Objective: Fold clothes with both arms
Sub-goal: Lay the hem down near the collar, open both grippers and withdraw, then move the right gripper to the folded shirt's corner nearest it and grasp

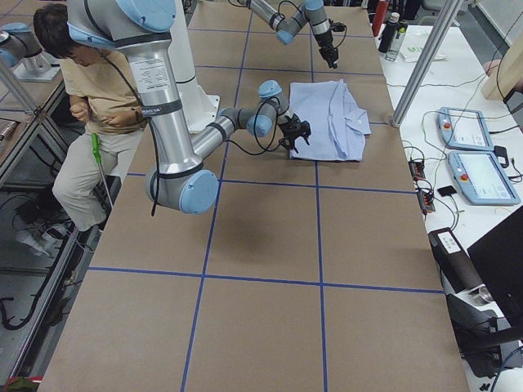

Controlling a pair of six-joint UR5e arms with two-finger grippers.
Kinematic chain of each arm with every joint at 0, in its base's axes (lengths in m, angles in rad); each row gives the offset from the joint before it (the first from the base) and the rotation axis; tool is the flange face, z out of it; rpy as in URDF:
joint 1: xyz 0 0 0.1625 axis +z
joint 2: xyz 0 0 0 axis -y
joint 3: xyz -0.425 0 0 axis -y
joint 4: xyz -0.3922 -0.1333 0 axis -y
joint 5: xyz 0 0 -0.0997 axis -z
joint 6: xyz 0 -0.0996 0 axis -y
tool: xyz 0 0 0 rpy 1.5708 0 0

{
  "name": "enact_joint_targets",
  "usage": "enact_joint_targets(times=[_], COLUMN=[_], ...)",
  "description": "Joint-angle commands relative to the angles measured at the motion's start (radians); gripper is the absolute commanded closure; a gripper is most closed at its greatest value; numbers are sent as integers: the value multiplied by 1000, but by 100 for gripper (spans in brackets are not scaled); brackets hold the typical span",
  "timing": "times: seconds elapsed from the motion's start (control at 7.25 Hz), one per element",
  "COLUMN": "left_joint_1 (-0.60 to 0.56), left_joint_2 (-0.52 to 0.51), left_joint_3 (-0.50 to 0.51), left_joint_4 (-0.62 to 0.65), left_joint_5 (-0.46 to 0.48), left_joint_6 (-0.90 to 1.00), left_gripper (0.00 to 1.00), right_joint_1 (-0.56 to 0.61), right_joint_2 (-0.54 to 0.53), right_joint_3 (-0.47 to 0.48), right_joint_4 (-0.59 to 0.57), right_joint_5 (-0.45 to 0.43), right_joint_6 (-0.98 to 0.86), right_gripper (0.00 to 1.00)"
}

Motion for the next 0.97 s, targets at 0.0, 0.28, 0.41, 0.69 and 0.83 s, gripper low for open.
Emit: enact_joint_targets(times=[0.0, 0.28, 0.41, 0.69, 0.83], left_joint_1=[-3, -4, -11, -11, -9], left_joint_2=[7, 19, 19, 21, 19], left_joint_3=[0, 0, 0, 0, 0], left_joint_4=[1, 1, 1, 1, 1], left_joint_5=[2, -2, -3, -5, -3], left_joint_6=[11, 55, 56, 56, 56], left_gripper=[54, 54, 54, 54, 54], right_joint_1=[-30, -47, -51, -62, -67], right_joint_2=[-12, -11, -11, -8, -8], right_joint_3=[-2, -17, -23, -40, -52], right_joint_4=[3, 6, 7, 6, 6], right_joint_5=[-13, -19, -27, -39, -39], right_joint_6=[10, 10, 8, 8, 5], right_gripper=[39, 37, 37, 36, 37])
